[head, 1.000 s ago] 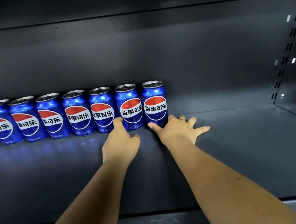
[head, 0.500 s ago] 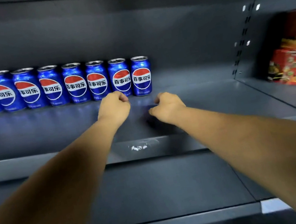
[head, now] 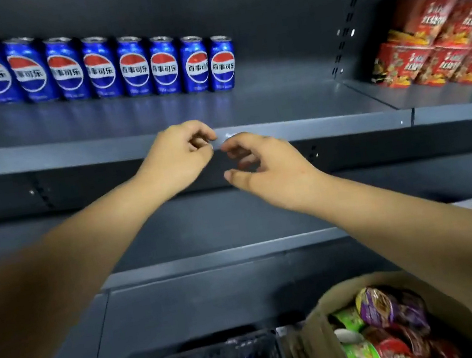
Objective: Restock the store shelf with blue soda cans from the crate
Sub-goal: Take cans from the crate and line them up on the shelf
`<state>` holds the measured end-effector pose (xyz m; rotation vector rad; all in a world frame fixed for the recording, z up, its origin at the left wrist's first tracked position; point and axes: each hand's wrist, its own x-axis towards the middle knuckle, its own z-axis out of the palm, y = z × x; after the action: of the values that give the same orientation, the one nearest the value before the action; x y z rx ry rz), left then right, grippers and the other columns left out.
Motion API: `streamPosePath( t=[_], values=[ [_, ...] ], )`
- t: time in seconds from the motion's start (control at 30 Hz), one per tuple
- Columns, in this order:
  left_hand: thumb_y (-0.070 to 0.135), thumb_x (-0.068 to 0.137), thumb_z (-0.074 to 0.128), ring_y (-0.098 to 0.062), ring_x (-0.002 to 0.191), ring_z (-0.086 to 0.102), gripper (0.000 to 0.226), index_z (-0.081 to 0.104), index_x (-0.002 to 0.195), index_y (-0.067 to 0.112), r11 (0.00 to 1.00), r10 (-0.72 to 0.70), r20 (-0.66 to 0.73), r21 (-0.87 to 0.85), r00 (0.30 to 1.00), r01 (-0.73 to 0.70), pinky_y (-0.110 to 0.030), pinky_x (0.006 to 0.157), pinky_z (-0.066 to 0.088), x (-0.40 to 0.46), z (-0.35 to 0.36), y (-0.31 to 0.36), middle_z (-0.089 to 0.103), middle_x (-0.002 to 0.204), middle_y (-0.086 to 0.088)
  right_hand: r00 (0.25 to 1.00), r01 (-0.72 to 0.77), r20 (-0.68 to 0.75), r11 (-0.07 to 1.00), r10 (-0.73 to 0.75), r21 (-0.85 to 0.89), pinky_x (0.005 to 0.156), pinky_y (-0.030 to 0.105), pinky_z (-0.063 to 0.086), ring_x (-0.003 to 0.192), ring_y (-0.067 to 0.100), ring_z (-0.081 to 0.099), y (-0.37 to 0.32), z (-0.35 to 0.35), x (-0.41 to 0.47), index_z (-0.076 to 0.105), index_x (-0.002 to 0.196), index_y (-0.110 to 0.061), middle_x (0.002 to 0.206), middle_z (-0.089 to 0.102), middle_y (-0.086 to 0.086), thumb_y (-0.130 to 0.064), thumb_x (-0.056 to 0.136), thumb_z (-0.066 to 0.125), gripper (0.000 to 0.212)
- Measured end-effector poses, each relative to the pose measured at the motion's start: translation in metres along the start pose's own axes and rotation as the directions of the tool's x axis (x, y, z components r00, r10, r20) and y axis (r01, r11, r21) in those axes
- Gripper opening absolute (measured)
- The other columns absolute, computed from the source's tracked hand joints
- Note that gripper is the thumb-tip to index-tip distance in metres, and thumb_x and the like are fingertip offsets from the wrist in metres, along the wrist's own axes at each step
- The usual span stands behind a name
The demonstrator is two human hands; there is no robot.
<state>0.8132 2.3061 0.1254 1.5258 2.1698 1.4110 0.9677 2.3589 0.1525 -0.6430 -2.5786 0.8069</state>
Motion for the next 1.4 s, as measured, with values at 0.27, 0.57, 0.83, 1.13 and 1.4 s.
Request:
streamPosePath(
  t=[0.27,0.57,0.83,1.13,1.4],
  values=[
    [0.009,0.088,0.058,0.0,0.053,0.047,0.013,0.066,0.089,0.02,0.995,0.013,0.142,0.091,0.99,-0.026,-0.007,0.054,0.037,-0.103,-0.031,-0.032,0.06,0.073,0.004,0.991,0.101,0.091,0.995,-0.098,-0.022,0.081,0.0,0.033,0.102,0.001,0.053,-0.005,0.065,-0.073,0.053,0.129,-0.018,0.124,0.059,-0.005,-0.018,0.089,0.061,0.04],
    [0.004,0.086,0.056,-0.02,0.082,0.059,0.017,0.068,0.098,0.006,0.959,-0.071,0.242,0.285,0.968,-0.001,-0.016,0.068,0.034,-0.192,-0.006,-0.109,0.067,0.093,-0.005,0.987,0.095,0.125,0.994,-0.1,0.048,0.086,0.01,0.038,0.104,0.002,0.053,0.024,0.147,-0.122,0.058,0.122,-0.013,0.113,0.062,-0.008,-0.028,0.082,0.056,0.043],
    [0.011,0.088,0.055,-0.023,0.088,0.061,0.017,0.067,0.1,0.009,0.912,-0.297,0.379,0.383,0.877,0.143,-0.033,0.076,0.048,-0.26,0.057,-0.179,0.067,0.097,-0.005,0.982,-0.077,0.181,0.99,0.055,0.117,0.089,0.01,0.042,0.098,0.002,0.058,0.093,0.2,-0.151,0.056,0.126,-0.016,0.113,0.058,-0.012,-0.015,0.087,0.064,0.041],
    [0.011,0.087,0.056,-0.034,0.087,0.064,0.02,0.068,0.097,-0.002,0.698,-0.715,0.251,0.196,0.653,0.689,-0.038,0.083,0.05,-0.313,0.152,-0.256,0.068,0.093,-0.02,0.908,-0.383,0.255,0.905,0.333,0.183,0.095,0.026,0.047,0.098,0.009,0.062,0.201,0.256,-0.196,0.06,0.12,-0.017,0.104,0.062,-0.012,-0.007,0.088,0.062,0.033],
    [0.021,0.097,0.046,-0.014,0.071,0.059,0.019,0.057,0.084,0.014,-0.01,-0.916,0.4,-0.105,0.033,0.994,-0.025,0.069,0.041,-0.365,0.243,-0.316,0.065,0.077,-0.005,0.571,-0.782,0.425,0.307,0.702,0.543,0.073,0.018,0.05,0.076,0.014,0.063,0.274,0.34,-0.218,0.061,0.102,-0.009,0.091,0.065,0.006,-0.001,0.091,0.054,0.015]
  ],
)
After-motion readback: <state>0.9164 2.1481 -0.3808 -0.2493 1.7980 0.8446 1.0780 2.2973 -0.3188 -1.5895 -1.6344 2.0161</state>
